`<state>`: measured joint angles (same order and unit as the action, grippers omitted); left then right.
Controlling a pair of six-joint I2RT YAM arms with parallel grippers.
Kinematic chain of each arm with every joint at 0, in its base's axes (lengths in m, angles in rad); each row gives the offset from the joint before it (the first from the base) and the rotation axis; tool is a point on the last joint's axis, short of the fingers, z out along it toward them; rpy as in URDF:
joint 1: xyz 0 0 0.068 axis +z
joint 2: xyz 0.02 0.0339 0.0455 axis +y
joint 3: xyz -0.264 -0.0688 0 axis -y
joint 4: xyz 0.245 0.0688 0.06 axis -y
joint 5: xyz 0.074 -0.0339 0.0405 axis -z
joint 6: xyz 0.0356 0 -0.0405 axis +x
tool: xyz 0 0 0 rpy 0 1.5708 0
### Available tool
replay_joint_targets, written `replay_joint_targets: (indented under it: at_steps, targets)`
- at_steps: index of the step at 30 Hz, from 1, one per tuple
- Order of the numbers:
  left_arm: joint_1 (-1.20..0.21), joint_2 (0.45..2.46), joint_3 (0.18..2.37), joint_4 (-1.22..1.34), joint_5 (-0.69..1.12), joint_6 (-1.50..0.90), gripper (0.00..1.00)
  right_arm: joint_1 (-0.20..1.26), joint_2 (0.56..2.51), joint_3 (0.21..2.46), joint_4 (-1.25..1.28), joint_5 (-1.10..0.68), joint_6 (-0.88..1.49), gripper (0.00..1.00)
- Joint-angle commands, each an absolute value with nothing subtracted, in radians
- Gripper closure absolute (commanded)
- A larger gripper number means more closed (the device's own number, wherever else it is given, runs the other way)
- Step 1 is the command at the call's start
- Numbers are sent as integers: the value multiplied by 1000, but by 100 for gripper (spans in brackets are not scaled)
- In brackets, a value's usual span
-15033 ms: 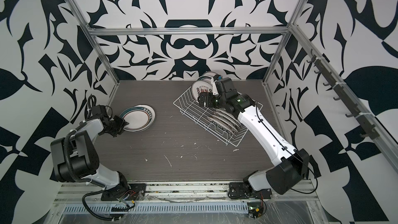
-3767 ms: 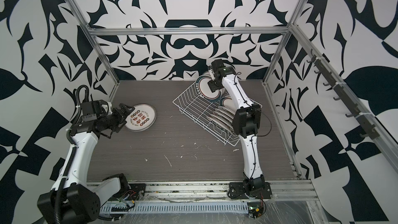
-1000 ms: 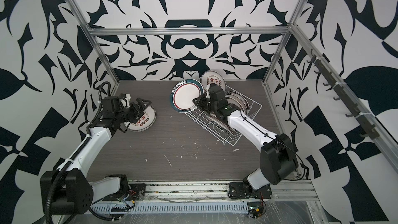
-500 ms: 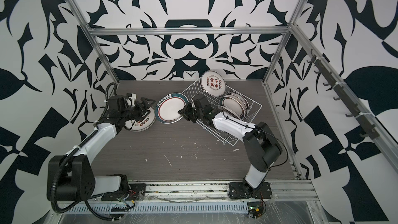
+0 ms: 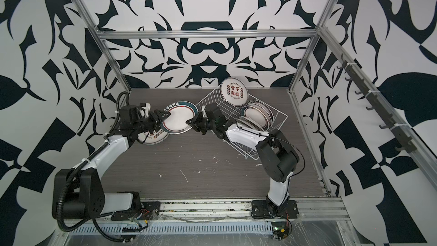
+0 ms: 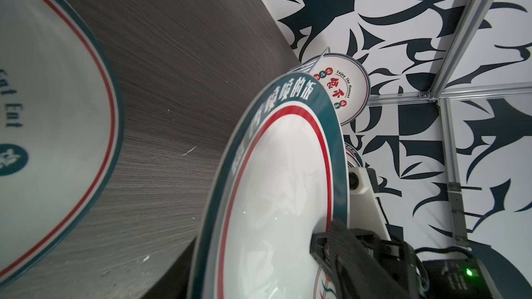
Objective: Unload the plates from the dish rack
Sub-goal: Place the plate among the plates.
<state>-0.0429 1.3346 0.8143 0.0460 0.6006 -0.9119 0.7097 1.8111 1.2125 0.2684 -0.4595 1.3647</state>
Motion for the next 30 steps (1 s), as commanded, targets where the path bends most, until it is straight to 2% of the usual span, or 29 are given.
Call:
replay_joint_targets:
  at_steps: [1, 5, 11, 16, 22, 30]
  targets:
    - [-46, 1324, 810, 42, 622, -903, 47, 722, 1801, 1285, 395, -509, 1377, 100]
    - [-45, 1314, 808, 35, 635, -899, 66, 727, 1816, 1295, 406, -517, 1377, 100]
    - [-44, 1306, 825, -43, 629, -876, 84, 731, 1849, 1322, 408, -537, 1365, 100]
    - [-40, 1285, 837, -96, 609, -852, 93, 735, 1863, 1366, 342, -542, 1309, 88]
    - [-3, 1232, 858, -191, 588, -810, 100, 735, 1856, 1421, 183, -510, 1212, 63]
    - [128, 1157, 879, -342, 561, -739, 100, 735, 1829, 1553, -254, -327, 951, 54]
